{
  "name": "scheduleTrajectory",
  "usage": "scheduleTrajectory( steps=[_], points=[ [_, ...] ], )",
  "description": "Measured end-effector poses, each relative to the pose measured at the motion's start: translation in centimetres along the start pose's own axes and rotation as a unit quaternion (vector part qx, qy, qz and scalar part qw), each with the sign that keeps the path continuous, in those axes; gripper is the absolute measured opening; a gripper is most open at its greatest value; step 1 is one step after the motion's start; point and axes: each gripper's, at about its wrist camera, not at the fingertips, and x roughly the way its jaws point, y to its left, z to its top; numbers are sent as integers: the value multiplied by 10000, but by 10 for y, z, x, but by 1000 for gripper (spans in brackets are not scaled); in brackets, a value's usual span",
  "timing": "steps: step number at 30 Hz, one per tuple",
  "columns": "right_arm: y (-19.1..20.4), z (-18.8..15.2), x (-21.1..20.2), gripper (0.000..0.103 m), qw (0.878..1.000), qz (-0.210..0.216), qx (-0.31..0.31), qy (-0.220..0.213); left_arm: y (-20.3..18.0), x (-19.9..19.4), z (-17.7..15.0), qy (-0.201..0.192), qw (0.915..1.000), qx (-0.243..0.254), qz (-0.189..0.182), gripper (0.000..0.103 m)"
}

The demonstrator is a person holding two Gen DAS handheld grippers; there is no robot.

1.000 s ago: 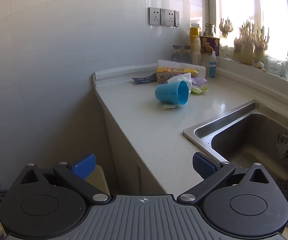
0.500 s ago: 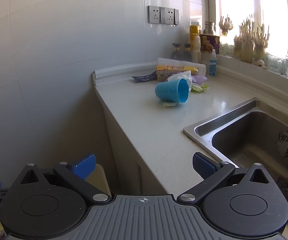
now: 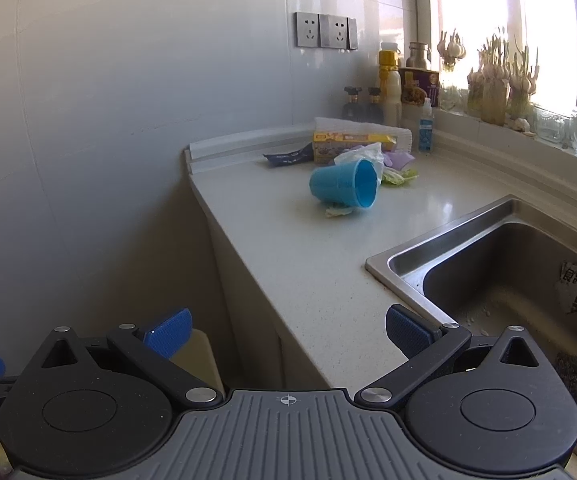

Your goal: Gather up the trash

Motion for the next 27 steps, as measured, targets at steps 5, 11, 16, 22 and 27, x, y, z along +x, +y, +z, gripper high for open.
scheduleTrajectory(
  steps=[5,11,16,22,27],
  points=[
    [-3,1,-3,103,10000,7,69,-8,-5,-7,5,-91,9999,94,-2,103],
    [-14,17,3,103,9997,-207,84,-60,-10,-7,18,-264,9989,291,-236,103],
    [-32,40,17,103,9993,-296,52,-199,-20,6,37,-478,9950,704,-519,103],
    [-61,82,52,103,9996,-133,152,-215,-40,25,58,-1172,9811,1150,-1027,103],
    [-101,120,95,103,9978,119,650,-8,-65,51,83,-1010,9661,1586,-1769,103]
  ],
)
